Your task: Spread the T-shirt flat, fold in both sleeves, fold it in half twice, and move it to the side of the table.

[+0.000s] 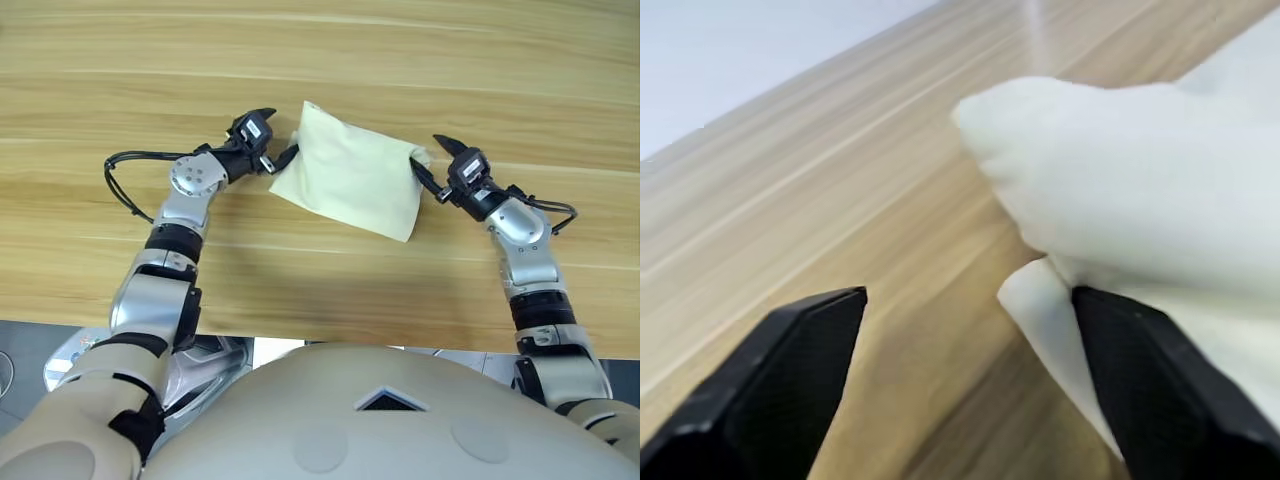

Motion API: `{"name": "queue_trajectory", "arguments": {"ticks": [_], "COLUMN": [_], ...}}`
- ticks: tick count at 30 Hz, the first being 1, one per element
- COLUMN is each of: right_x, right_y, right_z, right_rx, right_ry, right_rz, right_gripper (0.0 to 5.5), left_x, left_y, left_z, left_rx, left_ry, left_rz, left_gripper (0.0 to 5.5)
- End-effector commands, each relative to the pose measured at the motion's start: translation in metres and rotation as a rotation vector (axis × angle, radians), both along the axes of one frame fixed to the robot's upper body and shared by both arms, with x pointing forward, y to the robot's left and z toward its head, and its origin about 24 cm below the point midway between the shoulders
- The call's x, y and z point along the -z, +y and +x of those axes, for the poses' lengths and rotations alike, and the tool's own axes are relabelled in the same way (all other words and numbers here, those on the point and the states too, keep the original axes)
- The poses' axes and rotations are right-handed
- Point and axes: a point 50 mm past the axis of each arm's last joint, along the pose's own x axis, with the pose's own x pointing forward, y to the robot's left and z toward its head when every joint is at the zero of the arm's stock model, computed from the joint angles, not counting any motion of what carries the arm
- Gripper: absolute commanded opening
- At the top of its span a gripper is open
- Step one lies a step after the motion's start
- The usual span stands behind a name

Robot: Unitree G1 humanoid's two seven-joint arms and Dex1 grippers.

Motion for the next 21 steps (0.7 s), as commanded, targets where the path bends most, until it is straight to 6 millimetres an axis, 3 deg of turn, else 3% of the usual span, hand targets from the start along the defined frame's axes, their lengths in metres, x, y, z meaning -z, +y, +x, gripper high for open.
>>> {"name": "queue_trajectory", "arguments": {"ticks": [1, 5, 8, 10, 13, 15, 18, 21], "right_x": [-0.01, -0.016, -0.002, 0.007, 0.011, 0.005, -0.01, -0.032], "right_y": [-0.008, -0.034, -0.054, -0.065, -0.072, -0.064, -0.036, -0.003], "right_z": [0.004, 0.003, 0.009, 0.011, 0.016, 0.024, 0.033, 0.038], "right_rx": [0.044, 0.124, 0.242, 0.291, 0.335, 0.344, 0.298, 0.227], "right_ry": [-0.017, -0.041, -0.008, 0.015, -0.009, -0.086, -0.245, -0.407], "right_rz": [0.109, 0.101, -0.137, -0.321, -0.456, -0.481, -0.473, -0.447], "right_gripper": [3.42, 4.12, 4.6, 4.89, 5.38, 5.38, 5.4, 4.83], "left_x": [0.018, 0.003, -0.027, -0.037, -0.047, -0.06, -0.075, -0.088], "left_y": [0.008, 0.027, 0.035, 0.036, 0.035, 0.037, 0.036, 0.032], "left_z": [-0.006, 0.004, 0.007, 0.001, -0.007, -0.013, -0.022, -0.039], "left_rx": [-0.06, -0.193, -0.181, -0.117, -0.044, 0.024, 0.137, 0.293], "left_ry": [0.057, -0.033, -0.176, -0.231, -0.259, -0.286, -0.305, -0.318], "left_rz": [0.091, 0.033, -0.186, -0.27, -0.417, -0.574, -0.753, -0.875], "left_gripper": [4.53, 5.12, 5.4, 5.4, 5.4, 5.4, 4.95, 4.47]}}
